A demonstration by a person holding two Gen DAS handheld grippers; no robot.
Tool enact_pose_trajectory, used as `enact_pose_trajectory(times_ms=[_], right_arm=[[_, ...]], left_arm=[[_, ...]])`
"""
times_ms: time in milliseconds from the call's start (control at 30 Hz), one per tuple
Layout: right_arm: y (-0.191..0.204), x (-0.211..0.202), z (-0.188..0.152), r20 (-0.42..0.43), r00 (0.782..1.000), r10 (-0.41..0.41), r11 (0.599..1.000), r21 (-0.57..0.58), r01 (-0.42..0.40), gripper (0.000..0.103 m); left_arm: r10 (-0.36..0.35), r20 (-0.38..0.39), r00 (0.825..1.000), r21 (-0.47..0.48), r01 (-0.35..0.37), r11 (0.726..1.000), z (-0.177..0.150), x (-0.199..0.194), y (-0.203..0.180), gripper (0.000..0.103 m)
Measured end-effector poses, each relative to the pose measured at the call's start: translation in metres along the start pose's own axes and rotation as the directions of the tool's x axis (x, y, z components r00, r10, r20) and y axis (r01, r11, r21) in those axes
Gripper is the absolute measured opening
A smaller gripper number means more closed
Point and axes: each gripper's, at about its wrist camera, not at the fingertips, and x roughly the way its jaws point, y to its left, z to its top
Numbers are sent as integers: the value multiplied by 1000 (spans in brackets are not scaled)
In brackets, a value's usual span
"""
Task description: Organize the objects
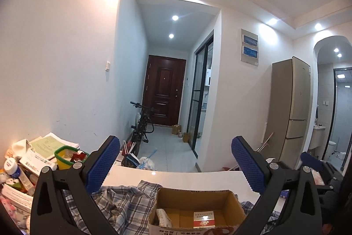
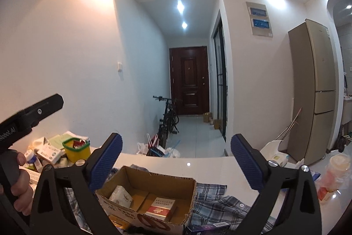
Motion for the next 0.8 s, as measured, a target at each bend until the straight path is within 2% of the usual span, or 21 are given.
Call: enact_pose_trajectory(times_ms=[133,233,367,500,633,733,800], right_arm=[[-3,-37,12,69,997,23,999,39,-26,100],[2,-60,17,107,994,35,999,20,-38,100],[9,-80,15,128,992,-19,1000,0,19,100],[13,-92,6,126,991,-41,999,-28,45,102],[12,-98,-2,119,992,-50,998,-43,55,102],[8,-103,-8,113,993,-28,999,-35,32,102],[3,-108,-10,116,993,-24,999,-32,28,102]], left_arm=[[26,62,998,-2,-26,1000,7,-34,-6,103],[10,87,996,-5,-10,1000,7,-53,-9,103],[-24,88,996,-33,27,999,5,-74,-8,103],[-61,63,996,-29,63,998,0,-86,-9,103],[-46,58,997,-16,47,999,-11,-95,-8,103],[-87,2,996,-87,87,992,-21,-96,3,103],[-63,-21,998,-104,61,993,-31,-100,8,103]])
